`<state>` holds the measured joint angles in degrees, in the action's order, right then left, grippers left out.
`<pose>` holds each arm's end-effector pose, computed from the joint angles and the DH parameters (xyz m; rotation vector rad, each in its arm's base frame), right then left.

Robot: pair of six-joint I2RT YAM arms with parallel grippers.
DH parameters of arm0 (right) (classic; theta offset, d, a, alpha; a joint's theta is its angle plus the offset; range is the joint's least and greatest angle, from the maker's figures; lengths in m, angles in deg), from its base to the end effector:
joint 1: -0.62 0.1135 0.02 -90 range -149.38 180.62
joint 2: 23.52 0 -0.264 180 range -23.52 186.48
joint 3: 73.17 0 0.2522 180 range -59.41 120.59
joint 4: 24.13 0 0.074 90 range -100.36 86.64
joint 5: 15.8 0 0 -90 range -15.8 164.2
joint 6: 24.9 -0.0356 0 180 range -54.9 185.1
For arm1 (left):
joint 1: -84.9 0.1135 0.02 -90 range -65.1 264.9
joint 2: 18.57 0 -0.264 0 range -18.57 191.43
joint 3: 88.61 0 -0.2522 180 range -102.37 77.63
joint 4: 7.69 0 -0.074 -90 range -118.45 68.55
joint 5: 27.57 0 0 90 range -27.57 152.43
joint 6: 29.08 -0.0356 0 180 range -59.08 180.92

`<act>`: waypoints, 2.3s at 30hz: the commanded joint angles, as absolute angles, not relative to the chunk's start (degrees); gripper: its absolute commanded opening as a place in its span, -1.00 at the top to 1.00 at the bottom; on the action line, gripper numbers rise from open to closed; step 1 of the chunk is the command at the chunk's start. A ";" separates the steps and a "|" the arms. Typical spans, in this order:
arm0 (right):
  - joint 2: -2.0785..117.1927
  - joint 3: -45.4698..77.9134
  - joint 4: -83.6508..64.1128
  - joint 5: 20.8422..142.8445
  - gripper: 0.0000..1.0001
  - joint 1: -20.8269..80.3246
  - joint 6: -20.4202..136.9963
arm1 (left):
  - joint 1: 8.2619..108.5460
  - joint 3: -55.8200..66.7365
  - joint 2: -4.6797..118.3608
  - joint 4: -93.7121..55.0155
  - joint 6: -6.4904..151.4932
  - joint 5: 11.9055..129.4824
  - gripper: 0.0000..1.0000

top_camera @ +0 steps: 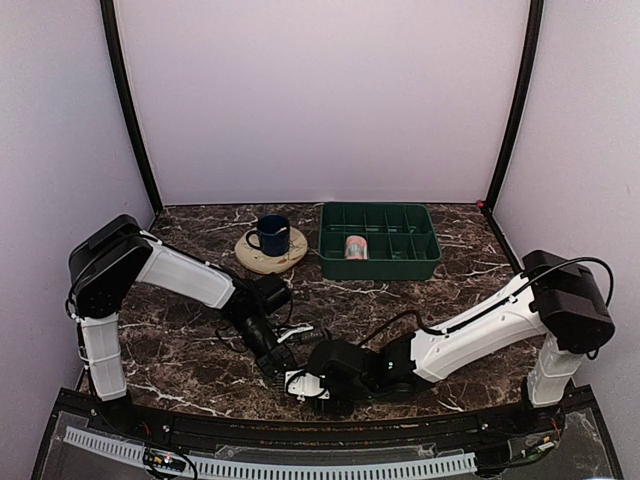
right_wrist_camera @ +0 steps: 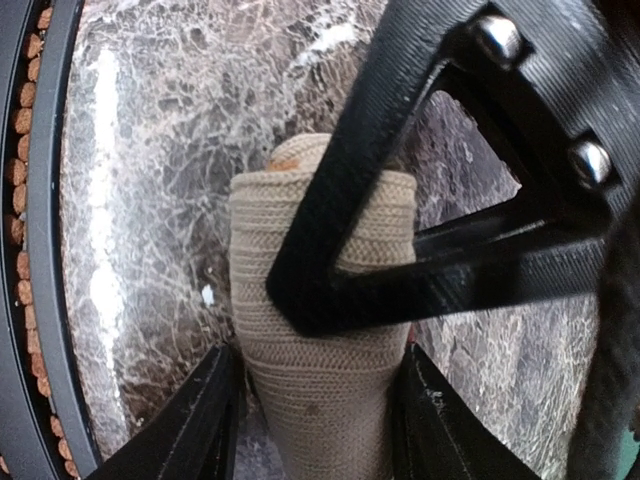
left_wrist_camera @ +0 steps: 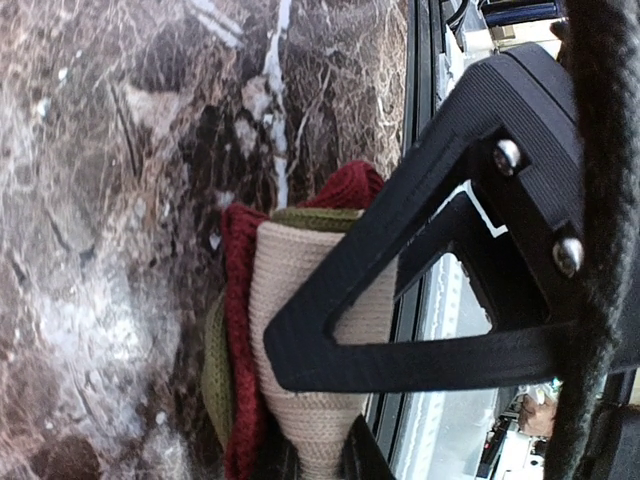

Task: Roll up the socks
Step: Pick up the sock from the center of the board.

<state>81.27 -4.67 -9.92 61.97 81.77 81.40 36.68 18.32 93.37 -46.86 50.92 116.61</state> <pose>0.0628 0.3544 0.1355 -1.7711 1.6794 0.2490 0.2014 -0.2688 0.1073 -1.4288 -2.2709 1.3868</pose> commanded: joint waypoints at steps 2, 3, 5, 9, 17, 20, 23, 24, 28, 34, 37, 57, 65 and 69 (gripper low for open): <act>83.51 -2.58 -7.99 65.35 0.09 81.11 82.79 | 36.50 18.99 95.91 -51.93 49.34 111.94 1.00; 83.71 -2.32 -7.35 65.86 0.12 80.89 82.89 | 36.56 18.96 95.95 -52.05 49.25 111.92 1.00; 84.22 -1.80 -6.25 66.84 0.17 80.42 83.09 | 36.56 18.97 95.96 -52.08 49.22 112.22 1.00; 85.67 -0.53 -3.85 68.32 0.27 79.86 83.55 | 36.65 19.02 96.04 -52.09 49.17 112.84 1.00; 88.14 1.58 1.18 72.61 0.51 77.98 81.95 | 37.45 19.75 94.10 -51.04 51.34 111.28 0.67; 88.38 1.95 2.77 74.70 0.58 76.96 80.57 | 38.31 21.01 91.62 -49.25 53.30 109.71 0.56; 89.57 3.05 5.08 76.17 0.64 76.10 79.46 | 39.41 22.29 89.20 -47.77 55.29 108.30 0.49; 89.78 3.22 5.59 76.76 0.66 75.85 79.03 | 39.79 22.71 88.40 -47.32 55.97 107.79 0.47; 90.17 4.20 7.80 78.91 0.77 74.89 77.11 | 41.65 23.93 84.19 -45.90 58.53 105.51 0.36; 90.29 4.92 10.36 82.22 1.00 73.34 72.87 | 44.68 24.57 78.35 -45.58 60.91 100.65 0.31; 89.74 4.63 10.74 84.45 1.00 72.88 70.70 | 45.95 24.65 76.14 -45.55 61.62 99.48 0.30; 72.39 0.65 3.39 93.89 1.00 62.64 48.66 | 47.05 11.84 74.23 -36.81 68.29 82.27 0.19; 63.83 3.47 6.04 83.89 1.00 55.07 42.75 | 47.38 2.92 80.51 -32.76 70.22 77.70 0.14; 62.17 7.09 7.43 78.33 1.00 51.56 41.65 | 47.39 -1.26 84.78 -31.05 71.67 76.86 0.11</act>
